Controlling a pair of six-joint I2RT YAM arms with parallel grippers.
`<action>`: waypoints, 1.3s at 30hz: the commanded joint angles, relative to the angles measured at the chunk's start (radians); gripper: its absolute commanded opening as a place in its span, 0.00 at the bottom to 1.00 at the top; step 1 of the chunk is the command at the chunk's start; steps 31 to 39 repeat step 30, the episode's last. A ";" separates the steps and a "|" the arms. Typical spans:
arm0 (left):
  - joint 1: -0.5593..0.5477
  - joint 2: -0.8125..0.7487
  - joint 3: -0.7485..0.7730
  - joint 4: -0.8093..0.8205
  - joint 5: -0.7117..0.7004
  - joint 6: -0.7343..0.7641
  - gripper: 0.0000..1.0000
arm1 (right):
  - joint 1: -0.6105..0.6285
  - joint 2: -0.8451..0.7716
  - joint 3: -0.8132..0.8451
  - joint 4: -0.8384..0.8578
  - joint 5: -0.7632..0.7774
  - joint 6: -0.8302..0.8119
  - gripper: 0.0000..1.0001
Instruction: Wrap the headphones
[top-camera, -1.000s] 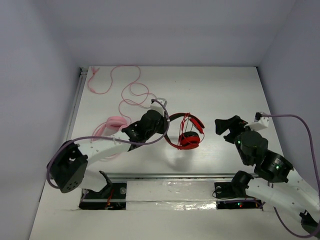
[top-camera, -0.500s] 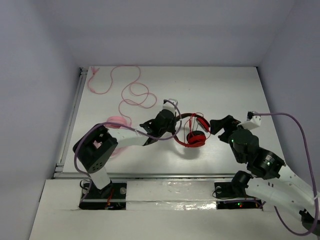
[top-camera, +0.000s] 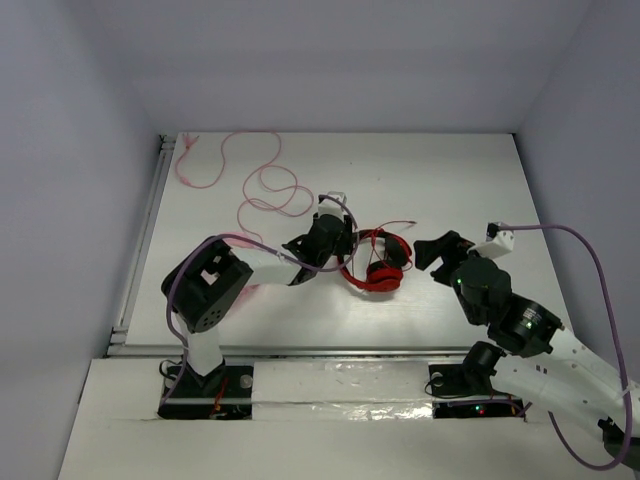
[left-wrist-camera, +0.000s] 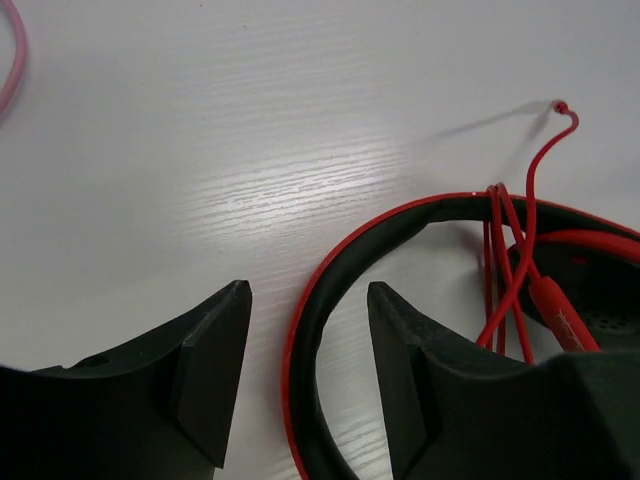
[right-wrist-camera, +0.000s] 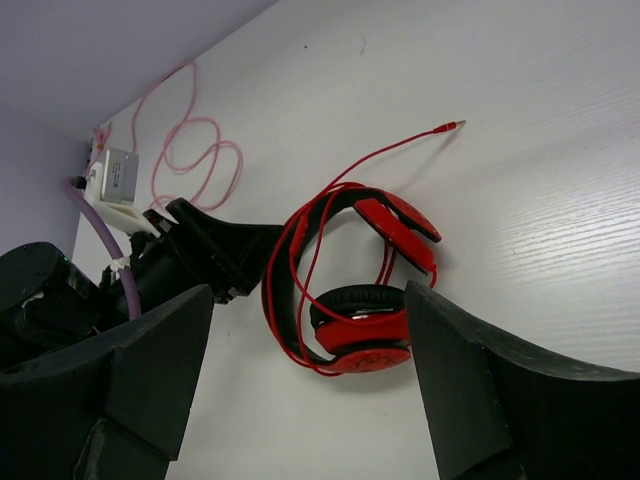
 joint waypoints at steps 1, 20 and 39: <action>-0.002 -0.022 0.013 0.061 -0.027 -0.015 0.47 | 0.002 -0.003 0.004 0.055 0.011 -0.009 0.83; -0.002 -0.792 -0.153 -0.225 -0.176 -0.084 0.92 | 0.002 -0.263 0.228 -0.006 0.028 -0.167 0.11; -0.002 -1.084 -0.173 -0.313 -0.102 -0.035 0.98 | 0.002 -0.208 0.289 -0.037 0.070 -0.210 1.00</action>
